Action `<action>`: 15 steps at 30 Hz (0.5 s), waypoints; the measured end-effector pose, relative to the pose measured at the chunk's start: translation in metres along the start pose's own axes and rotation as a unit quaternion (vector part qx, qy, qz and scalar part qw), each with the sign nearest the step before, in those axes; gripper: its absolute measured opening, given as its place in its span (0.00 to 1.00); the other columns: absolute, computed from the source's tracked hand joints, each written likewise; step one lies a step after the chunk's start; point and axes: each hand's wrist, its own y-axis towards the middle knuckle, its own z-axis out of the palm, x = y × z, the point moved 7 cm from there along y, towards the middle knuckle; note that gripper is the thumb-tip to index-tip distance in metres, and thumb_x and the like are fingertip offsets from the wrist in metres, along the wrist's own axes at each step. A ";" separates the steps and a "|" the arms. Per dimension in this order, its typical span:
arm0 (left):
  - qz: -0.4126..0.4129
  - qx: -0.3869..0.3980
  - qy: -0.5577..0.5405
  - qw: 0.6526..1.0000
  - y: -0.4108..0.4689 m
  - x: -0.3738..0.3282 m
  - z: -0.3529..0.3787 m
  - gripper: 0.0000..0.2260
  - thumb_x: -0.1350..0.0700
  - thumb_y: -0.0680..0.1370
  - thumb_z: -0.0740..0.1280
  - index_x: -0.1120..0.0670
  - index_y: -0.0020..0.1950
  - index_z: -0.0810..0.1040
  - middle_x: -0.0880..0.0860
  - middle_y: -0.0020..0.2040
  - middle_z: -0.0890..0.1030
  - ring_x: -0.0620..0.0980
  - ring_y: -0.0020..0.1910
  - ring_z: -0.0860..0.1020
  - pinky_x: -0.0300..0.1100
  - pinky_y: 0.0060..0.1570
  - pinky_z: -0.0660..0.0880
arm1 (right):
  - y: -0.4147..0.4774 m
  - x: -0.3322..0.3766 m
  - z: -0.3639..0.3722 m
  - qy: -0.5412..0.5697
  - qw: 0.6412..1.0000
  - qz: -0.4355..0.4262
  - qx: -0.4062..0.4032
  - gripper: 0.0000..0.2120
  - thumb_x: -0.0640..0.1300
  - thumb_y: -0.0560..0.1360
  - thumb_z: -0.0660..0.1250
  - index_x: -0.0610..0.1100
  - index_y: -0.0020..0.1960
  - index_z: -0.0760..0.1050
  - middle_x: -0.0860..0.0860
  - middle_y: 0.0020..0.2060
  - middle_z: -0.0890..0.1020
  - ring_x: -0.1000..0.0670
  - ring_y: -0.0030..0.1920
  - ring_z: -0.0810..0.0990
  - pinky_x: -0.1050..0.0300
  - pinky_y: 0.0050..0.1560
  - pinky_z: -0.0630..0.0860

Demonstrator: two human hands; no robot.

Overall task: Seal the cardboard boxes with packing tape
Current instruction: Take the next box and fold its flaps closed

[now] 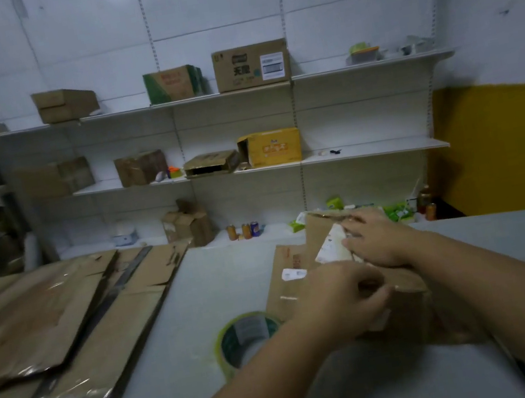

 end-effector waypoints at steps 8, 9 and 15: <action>-0.175 -0.143 -0.113 0.968 -0.098 0.071 -0.104 0.08 0.57 0.78 0.64 0.46 0.52 0.79 0.42 0.49 0.80 0.38 0.49 0.78 0.34 0.51 0.77 | -0.013 0.018 -0.048 -0.134 0.963 -0.025 -0.234 0.24 0.58 0.76 0.47 0.49 0.57 0.76 0.49 0.55 0.77 0.48 0.53 0.74 0.50 0.51 0.73; -0.215 -0.157 -0.112 0.957 -0.111 0.094 -0.120 0.08 0.58 0.78 0.64 0.46 0.52 0.78 0.42 0.47 0.80 0.37 0.49 0.78 0.32 0.50 0.76 | -0.019 0.026 -0.061 -0.095 0.955 -0.036 -0.279 0.24 0.57 0.75 0.46 0.47 0.52 0.77 0.48 0.51 0.78 0.48 0.51 0.74 0.52 0.49 0.72; -0.346 0.048 0.021 0.937 -0.156 0.177 -0.113 0.16 0.53 0.77 0.65 0.46 0.65 0.72 0.44 0.58 0.77 0.38 0.50 0.74 0.34 0.49 0.72 | -0.110 0.171 -0.056 0.156 0.933 -0.277 -0.170 0.06 0.47 0.76 0.66 0.47 0.48 0.79 0.52 0.41 0.80 0.51 0.43 0.77 0.55 0.44 0.74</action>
